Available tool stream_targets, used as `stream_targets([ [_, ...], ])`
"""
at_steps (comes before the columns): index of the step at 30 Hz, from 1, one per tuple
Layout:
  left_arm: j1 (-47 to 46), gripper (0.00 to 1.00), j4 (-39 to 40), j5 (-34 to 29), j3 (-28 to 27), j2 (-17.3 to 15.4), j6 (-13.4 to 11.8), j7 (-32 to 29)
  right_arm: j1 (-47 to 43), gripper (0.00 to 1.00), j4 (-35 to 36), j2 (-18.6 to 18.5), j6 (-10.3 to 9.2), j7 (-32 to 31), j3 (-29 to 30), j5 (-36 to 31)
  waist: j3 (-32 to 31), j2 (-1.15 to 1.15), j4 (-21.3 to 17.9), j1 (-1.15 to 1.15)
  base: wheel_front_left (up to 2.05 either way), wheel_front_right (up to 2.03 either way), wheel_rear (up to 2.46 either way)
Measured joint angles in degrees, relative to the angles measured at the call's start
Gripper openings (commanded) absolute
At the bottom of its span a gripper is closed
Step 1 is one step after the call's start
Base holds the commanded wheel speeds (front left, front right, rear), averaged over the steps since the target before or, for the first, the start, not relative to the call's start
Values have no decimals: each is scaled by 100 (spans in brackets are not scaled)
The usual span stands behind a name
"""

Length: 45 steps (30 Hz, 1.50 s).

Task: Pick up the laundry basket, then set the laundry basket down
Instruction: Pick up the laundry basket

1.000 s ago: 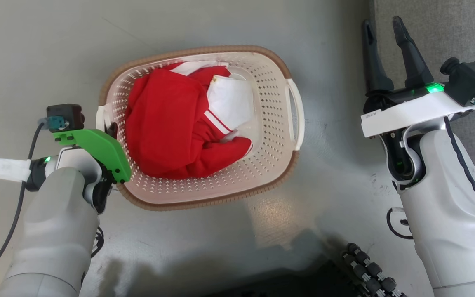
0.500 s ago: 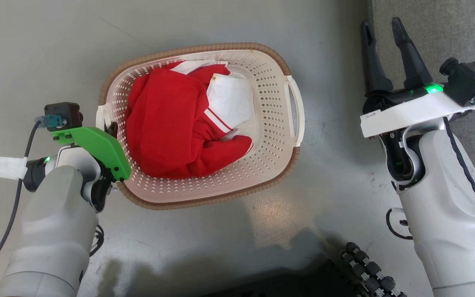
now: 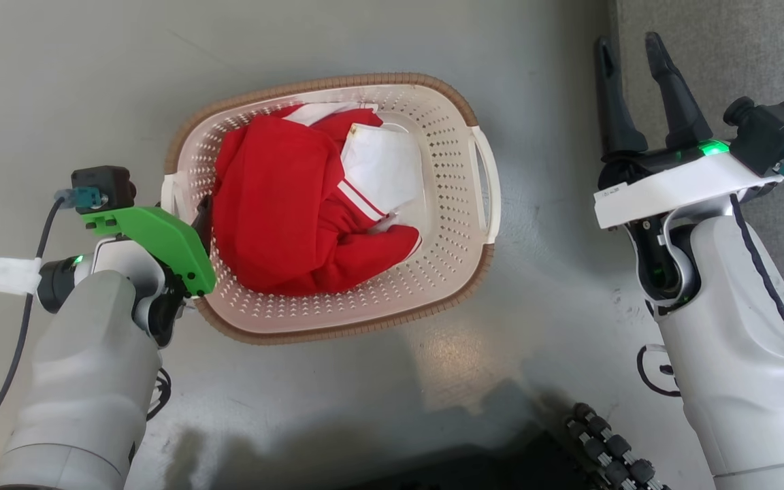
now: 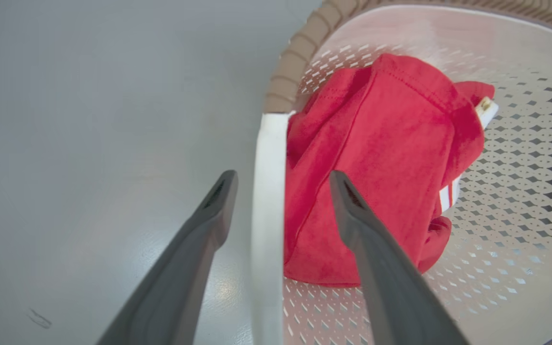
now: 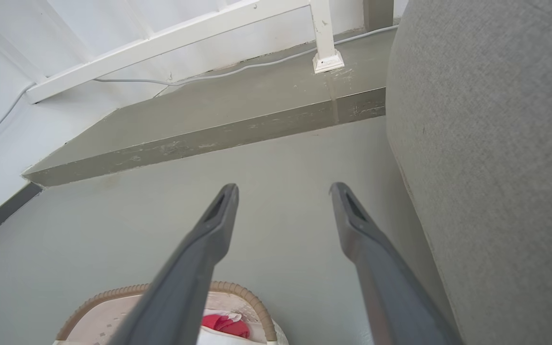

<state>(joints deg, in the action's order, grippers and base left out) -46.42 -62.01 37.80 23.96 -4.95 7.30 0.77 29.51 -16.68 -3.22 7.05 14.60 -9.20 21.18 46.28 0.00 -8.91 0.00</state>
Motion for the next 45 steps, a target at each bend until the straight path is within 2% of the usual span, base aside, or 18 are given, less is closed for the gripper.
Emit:
stream_targets([
  [12, 64, 100, 19, 57, 186, -127, 0, 464, -1, 100, -221, 0, 0, 0, -12, 68, -437, 0, 29, 0, 0, 0, 0],
  [26, 498, 100, 403, 82, 461, -189, 1, 1298, -224, 100, -572, 0, 0, 0, 57, 66, -1379, 0, 97, 0, 0, 0, 0],
  [37, 971, 100, 890, 68, 481, -310, 1, 1365, -520, 100, -590, 1, 0, 0, 158, -112, -2331, 0, 223, 0, 0, 0, 0],
  [45, 1295, 100, 1678, -66, 86, -383, 1, 1365, -865, 100, -616, 1, 0, 0, 274, -162, -2978, 0, 363, 0, 0, 0, 0],
])
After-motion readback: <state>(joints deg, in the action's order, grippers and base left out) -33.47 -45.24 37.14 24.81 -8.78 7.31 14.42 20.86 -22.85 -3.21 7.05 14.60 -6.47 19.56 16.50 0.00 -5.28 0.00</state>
